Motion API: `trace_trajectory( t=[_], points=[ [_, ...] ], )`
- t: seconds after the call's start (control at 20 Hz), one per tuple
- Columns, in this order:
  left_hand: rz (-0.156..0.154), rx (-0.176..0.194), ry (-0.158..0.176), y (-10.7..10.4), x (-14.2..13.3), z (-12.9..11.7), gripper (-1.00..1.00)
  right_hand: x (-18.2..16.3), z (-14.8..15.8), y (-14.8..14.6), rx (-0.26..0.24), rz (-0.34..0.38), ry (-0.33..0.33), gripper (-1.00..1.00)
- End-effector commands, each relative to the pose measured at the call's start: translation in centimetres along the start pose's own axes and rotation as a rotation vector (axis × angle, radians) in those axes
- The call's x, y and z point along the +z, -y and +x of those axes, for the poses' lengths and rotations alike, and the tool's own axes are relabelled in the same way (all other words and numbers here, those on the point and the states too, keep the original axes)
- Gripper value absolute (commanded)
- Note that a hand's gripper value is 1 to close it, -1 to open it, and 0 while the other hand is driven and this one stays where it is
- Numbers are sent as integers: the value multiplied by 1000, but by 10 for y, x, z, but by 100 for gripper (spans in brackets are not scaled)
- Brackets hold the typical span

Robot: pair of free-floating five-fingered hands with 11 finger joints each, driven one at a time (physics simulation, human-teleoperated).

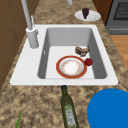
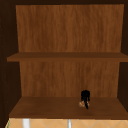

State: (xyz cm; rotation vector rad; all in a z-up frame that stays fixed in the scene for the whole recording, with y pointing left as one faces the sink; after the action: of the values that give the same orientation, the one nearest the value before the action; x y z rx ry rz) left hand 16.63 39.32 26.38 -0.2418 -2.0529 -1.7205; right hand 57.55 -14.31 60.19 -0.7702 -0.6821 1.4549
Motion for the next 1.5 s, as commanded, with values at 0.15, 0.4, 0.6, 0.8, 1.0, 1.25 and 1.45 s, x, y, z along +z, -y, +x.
trace_trajectory(
  t=[0.15, 0.4, 0.6, 0.8, 1.0, 1.25, 1.45],
  points=[
    [0, 0, 0, 0, 0, 0, 0, -9, 17, -1, 45, -11, -59, 100],
    [0, 0, 0, 0, 0, 0, 0, -4, 13, -2, 10, -190, -91, 100],
    [0, 0, 0, 0, 0, 0, 0, -5, 12, 5, -2, -248, -98, 100],
    [0, 0, 0, 0, 0, 0, 0, 6, 1, 16, -28, -231, -96, 100],
    [0, 0, 0, 0, 0, 0, 0, 38, -5, 22, -43, -216, -70, 100],
    [0, 0, 0, 0, 0, 0, 0, 77, -16, 27, -59, -209, -59, 100],
    [0, 0, 0, 0, 0, 0, 0, 98, -28, 18, -69, -204, -54, 100]
  ],
)
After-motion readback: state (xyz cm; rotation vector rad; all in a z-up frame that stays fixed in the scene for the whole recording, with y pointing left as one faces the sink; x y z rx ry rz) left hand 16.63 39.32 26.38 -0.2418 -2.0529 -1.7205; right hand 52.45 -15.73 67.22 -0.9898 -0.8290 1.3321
